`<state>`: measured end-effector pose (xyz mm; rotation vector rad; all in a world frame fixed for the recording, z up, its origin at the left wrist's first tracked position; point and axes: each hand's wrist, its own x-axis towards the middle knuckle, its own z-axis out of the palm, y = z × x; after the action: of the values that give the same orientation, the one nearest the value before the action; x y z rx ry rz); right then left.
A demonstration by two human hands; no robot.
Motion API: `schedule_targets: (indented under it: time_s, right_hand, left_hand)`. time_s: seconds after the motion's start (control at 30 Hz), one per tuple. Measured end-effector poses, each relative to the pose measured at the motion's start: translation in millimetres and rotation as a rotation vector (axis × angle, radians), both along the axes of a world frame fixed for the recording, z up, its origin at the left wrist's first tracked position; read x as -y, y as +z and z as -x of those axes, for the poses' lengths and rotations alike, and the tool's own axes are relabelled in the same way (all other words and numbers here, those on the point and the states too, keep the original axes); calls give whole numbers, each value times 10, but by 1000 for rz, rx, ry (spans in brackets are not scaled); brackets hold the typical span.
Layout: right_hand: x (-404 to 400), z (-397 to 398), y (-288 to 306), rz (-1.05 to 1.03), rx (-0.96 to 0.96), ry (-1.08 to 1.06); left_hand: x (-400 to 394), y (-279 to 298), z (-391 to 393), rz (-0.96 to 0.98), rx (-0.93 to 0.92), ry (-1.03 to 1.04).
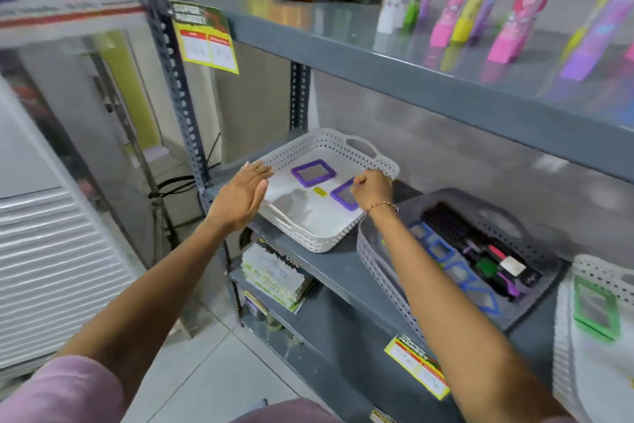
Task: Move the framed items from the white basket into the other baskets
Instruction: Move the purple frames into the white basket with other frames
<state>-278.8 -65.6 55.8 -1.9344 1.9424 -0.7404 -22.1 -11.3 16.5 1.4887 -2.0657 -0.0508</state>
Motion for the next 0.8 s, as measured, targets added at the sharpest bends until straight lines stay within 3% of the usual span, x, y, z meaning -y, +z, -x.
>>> schedule_targets:
  time_s: [0.27, 0.67, 0.8]
  right_hand:
    - [556, -130, -215, -378, -206, 48]
    - [877, -96, -373, -379, -453, -72]
    - [919, -124, -302, -443, -411, -112]
  left_hand:
    - [209, -253, -336, -72, 23, -34]
    - [304, -403, -362, -1, -34, -19]
    - [300, -408, -333, -3, -32, 1]
